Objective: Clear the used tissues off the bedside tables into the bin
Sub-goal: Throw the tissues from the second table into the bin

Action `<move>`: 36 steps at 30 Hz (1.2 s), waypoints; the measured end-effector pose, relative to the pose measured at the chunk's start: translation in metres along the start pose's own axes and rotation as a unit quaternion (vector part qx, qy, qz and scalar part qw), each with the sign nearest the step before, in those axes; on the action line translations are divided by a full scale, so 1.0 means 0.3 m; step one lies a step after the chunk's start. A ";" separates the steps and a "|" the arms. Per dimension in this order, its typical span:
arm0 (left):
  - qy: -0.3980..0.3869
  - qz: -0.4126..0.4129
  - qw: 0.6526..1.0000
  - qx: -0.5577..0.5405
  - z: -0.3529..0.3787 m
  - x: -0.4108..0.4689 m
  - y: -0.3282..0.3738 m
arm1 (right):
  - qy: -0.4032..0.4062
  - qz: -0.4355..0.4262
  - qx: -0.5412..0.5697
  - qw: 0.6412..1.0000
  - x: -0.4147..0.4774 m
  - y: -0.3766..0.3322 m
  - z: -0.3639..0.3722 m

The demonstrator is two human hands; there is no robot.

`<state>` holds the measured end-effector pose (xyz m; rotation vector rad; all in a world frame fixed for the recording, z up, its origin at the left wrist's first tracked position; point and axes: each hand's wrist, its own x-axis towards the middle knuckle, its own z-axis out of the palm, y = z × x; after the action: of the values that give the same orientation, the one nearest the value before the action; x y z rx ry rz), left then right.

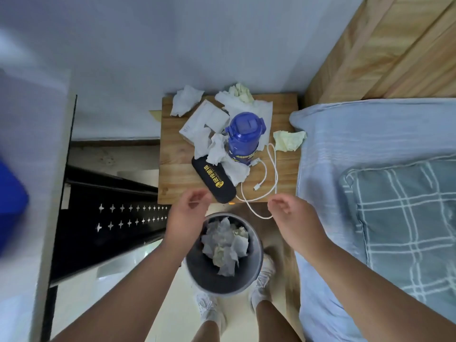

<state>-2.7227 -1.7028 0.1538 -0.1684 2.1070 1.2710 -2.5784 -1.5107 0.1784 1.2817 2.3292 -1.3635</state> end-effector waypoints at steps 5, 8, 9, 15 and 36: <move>0.037 0.102 0.987 0.123 -0.015 0.166 0.152 | 0.048 -0.001 0.050 0.998 0.131 -0.095 0.015; 0.049 0.156 0.955 0.247 -0.008 0.246 0.172 | 0.044 -0.028 0.052 0.997 0.192 -0.139 0.115; 0.053 0.163 0.950 0.261 -0.001 0.268 0.174 | 0.037 -0.033 0.039 0.998 0.212 -0.146 0.149; 0.098 0.086 0.976 0.176 0.033 0.336 0.187 | 0.024 -0.009 0.001 1.000 0.294 -0.128 0.266; 0.103 -0.071 0.969 -0.214 -0.047 0.073 0.103 | 0.100 -0.105 0.083 0.986 -0.001 -0.095 0.129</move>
<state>-2.7596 -1.6937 0.1679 -0.6531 1.9154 1.6624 -2.6095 -1.5470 0.1746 1.3046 2.5974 -1.5888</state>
